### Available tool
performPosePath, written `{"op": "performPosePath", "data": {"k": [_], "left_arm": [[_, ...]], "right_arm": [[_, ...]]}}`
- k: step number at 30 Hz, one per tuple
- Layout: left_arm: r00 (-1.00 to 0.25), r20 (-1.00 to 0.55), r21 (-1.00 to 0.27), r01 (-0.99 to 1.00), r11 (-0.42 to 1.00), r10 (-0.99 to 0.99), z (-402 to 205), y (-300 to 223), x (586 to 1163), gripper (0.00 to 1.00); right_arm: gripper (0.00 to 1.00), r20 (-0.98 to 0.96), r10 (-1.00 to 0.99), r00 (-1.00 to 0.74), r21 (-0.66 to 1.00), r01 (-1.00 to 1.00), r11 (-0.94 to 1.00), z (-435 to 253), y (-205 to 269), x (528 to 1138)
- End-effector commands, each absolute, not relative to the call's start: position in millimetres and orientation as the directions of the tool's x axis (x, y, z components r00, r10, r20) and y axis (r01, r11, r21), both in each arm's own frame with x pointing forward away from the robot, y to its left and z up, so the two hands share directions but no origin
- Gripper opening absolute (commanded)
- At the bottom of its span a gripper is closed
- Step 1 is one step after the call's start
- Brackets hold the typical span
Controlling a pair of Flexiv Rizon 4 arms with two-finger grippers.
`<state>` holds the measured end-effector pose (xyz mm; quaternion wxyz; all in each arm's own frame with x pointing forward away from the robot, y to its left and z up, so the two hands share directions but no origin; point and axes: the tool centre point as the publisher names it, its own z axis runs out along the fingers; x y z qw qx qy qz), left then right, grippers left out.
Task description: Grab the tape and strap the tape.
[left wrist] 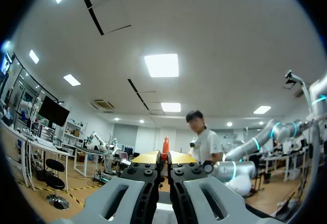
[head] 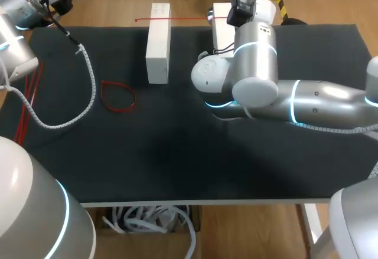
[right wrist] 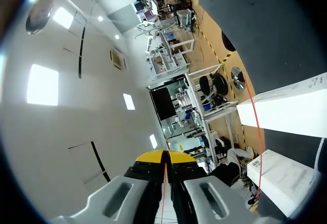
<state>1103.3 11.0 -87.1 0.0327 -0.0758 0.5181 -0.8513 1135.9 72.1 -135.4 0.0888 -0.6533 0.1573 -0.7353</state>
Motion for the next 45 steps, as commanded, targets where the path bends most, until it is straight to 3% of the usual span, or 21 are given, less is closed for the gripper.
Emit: {"op": "performPosePath", "data": {"k": [1, 10, 23, 34, 35, 36, 37, 38, 45], "left_arm": [[-0.987, 0.093, -0.887, -0.023, -0.462, -0.131, -88.0, 11.3, 1104.5, 0.0], [-0.987, 0.093, -0.887, -0.023, -0.462, -0.131, -88.0, 11.3, 1104.5, 0.0], [-0.987, 0.093, -0.887, -0.023, -0.462, -0.131, -88.0, 11.3, 1104.5, 0.0], [-0.987, 0.093, -0.887, -0.023, -0.462, -0.131, -88.0, 11.3, 1104.5, 0.0], [-0.987, 0.093, -0.887, -0.023, -0.462, -0.131, -88.0, 11.3, 1104.5, 0.0], [-0.987, 0.093, -0.887, -0.023, -0.462, -0.131, -88.0, 11.3, 1104.5, 0.0], [-0.987, 0.093, -0.887, -0.023, -0.462, -0.131, -88.0, 11.3, 1104.5, 0.0], [-0.987, 0.093, -0.887, -0.023, -0.462, -0.131, -88.0, 11.3, 1104.5, 0.0], [-0.987, 0.093, -0.887, -0.023, -0.462, -0.131, -88.0, 11.3, 1104.5, 0.0]], "right_arm": [[0.0, 0.935, -0.33, -0.13, -0.341, -0.074, -0.937, -134.5, 71.9, 1136.0], [0.0, 0.964, -0.233, -0.126, -0.243, -0.071, -0.968, -133.2, 67.6, 1135.1], [0.0, 0.984, 0.029, -0.173, 0.022, -0.044, -0.999, -117.1, 54.4, 1133.6], [0.0, 0.984, -0.062, -0.164, -0.066, -0.02, -0.998, -121.7, 60.8, 1127.7], [0.12, 0.982, -0.08, -0.171, -0.083, -0.012, -0.996, -121.4, 62.2, 1127.3], [0.42, 0.982, -0.082, -0.172, -0.085, -0.009, -0.996, -120.7, 63.6, 1127.0], [0.58, 0.982, -0.089, -0.168, -0.092, -0.008, -0.996, -120.5, 64.9, 1126.6], [1.0, 0.981, -0.098, -0.167, -0.099, 0.001, -0.995, -120.3, 66.7, 1126.3], [1.0, 0.977, -0.127, -0.172, -0.127, 0.012, -0.992, -117.7, 75.7, 1126.2]]}}
